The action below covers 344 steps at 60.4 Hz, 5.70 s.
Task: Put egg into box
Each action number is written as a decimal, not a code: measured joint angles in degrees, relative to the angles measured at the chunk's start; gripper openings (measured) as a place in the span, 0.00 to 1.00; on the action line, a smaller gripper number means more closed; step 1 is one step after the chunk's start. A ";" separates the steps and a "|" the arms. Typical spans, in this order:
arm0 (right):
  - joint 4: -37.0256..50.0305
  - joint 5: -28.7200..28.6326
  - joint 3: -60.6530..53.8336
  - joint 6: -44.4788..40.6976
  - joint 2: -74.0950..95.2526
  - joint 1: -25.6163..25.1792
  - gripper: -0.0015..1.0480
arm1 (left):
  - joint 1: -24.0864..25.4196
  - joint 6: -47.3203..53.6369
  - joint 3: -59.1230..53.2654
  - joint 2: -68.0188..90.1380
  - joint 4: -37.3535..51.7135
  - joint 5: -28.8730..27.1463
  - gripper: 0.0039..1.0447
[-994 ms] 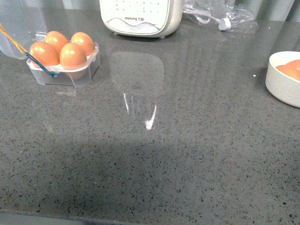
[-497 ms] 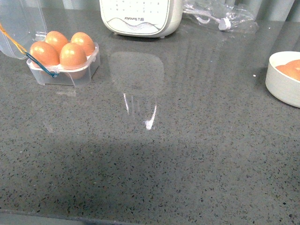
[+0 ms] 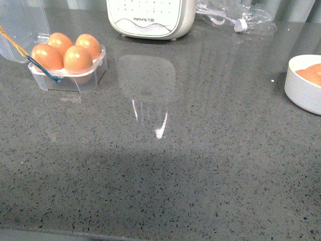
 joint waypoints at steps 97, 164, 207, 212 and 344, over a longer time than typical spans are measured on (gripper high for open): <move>0.00 0.02 0.00 0.00 0.00 0.00 0.93 | 12.74 15.26 43.65 78.82 43.98 16.55 0.94; 0.00 0.02 0.00 0.00 0.00 0.00 0.93 | -9.92 11.10 31.34 57.16 41.70 10.03 0.94; 0.00 0.00 0.00 0.00 0.00 0.00 0.93 | -0.63 9.22 10.95 21.07 30.60 7.17 0.50; 0.00 0.02 0.00 0.00 0.00 0.00 0.93 | 1.53 8.85 8.39 19.37 31.01 8.41 0.37; 0.00 0.02 0.00 0.00 0.00 0.00 0.93 | 2.10 7.89 -4.00 -10.62 15.50 8.63 0.90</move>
